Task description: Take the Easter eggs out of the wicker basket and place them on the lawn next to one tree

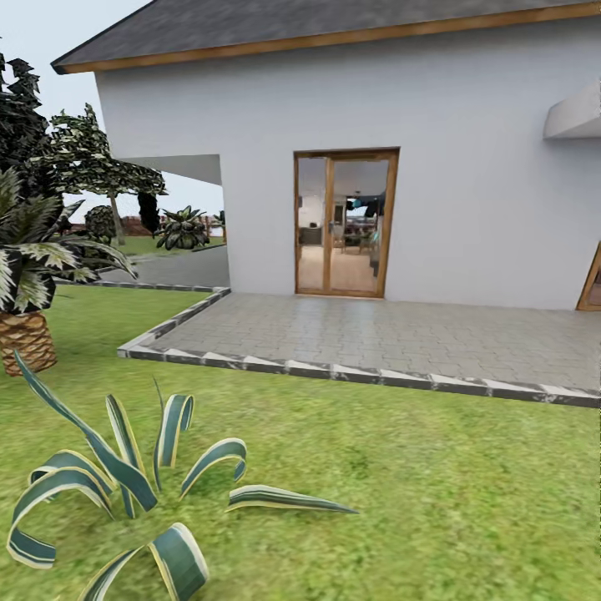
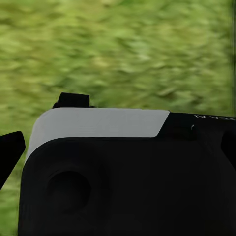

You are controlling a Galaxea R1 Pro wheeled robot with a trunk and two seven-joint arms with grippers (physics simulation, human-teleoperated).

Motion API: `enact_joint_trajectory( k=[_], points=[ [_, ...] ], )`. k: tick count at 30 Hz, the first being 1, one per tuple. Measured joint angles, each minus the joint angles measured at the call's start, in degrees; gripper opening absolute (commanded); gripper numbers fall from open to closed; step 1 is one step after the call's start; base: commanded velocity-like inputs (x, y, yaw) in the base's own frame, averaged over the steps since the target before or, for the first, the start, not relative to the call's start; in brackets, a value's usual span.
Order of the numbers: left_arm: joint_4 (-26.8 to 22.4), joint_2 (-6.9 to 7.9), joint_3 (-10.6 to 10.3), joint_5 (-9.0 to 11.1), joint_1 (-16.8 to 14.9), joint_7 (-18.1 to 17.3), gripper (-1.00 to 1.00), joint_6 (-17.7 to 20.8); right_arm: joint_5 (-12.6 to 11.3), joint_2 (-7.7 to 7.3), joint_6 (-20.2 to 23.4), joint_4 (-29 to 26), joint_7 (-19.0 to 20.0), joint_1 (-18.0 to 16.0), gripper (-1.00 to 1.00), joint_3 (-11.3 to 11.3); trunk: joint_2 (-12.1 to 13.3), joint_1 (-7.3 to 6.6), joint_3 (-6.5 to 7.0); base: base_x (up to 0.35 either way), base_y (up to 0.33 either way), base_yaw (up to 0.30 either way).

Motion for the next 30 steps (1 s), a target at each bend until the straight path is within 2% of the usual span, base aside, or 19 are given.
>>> enact_joint_trajectory(
  k=[30],
  points=[
    [0.0,0.09,0.0,0.0,0.0,0.0,1.0,0.0,0.0,0.0,0.0,0.0,0.0,0.0,1.0,0.0,0.0,0.0,0.0,0.0,-0.234,0.0]
  ],
)
